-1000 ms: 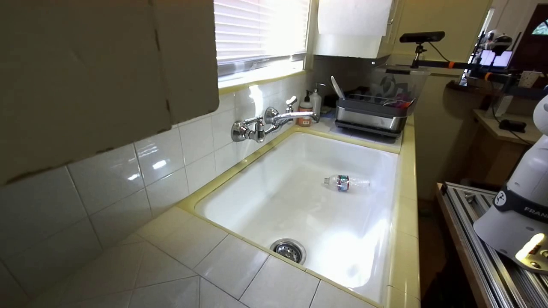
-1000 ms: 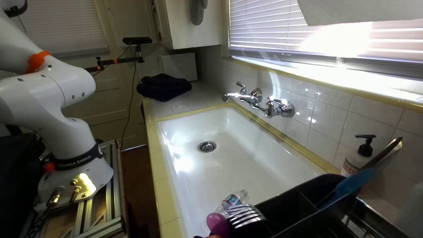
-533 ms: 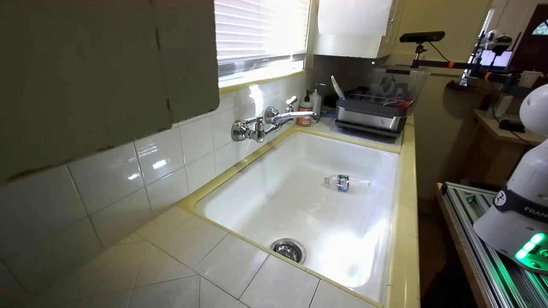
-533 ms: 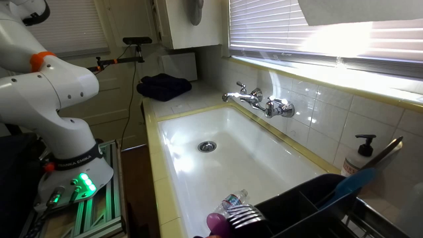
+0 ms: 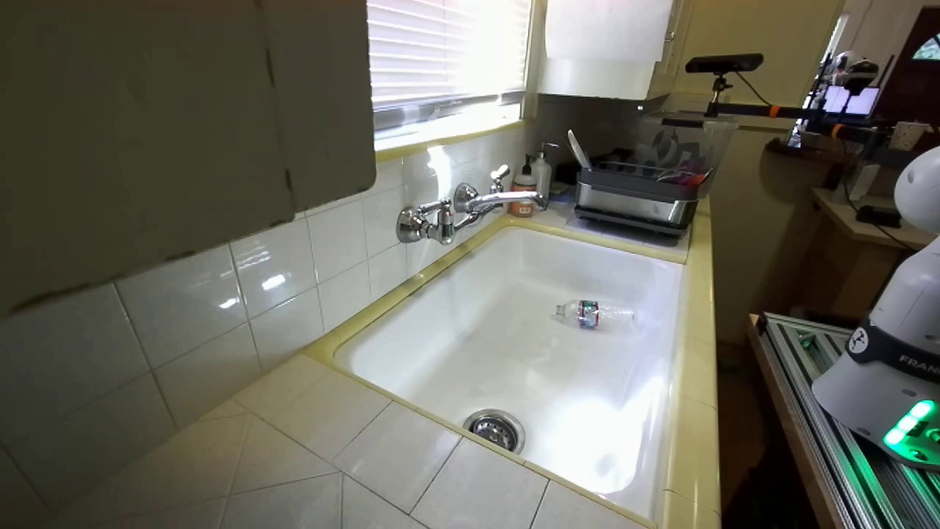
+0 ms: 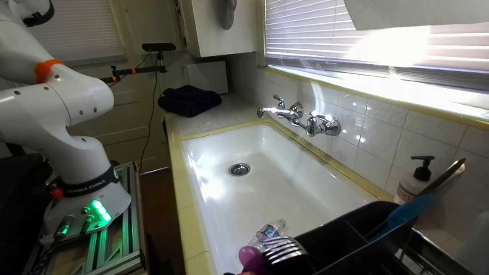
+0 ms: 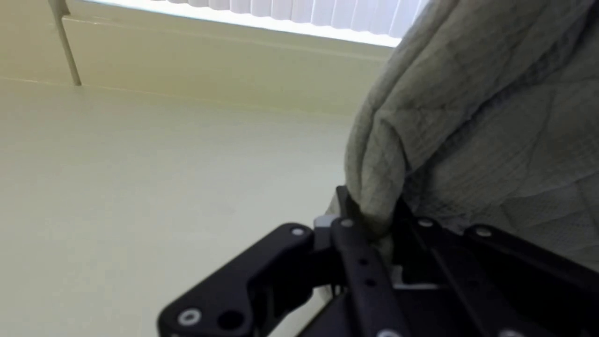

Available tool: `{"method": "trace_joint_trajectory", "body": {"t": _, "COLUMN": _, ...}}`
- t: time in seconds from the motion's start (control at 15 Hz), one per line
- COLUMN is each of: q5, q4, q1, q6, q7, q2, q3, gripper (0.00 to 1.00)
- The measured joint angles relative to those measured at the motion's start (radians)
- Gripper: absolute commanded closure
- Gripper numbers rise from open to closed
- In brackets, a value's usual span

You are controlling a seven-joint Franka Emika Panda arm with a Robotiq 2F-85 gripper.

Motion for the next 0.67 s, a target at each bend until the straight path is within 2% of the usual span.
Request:
{"method": "trace_joint_trajectory", "body": {"t": 0.4, "q5": -0.46, "q4": -0.052, "q1": 0.155, "q6": 0.118, "q7": 0.3, "q2": 0.168, "q3": 0.013, "gripper": 0.96}}
{"method": "trace_joint_trajectory", "body": {"t": 0.67, "q5": -0.752, "q4": -0.063, "q1": 0.266, "q6": 0.161, "q7": 0.512, "q2": 0.271, "q3": -0.028, "gripper": 0.96}}
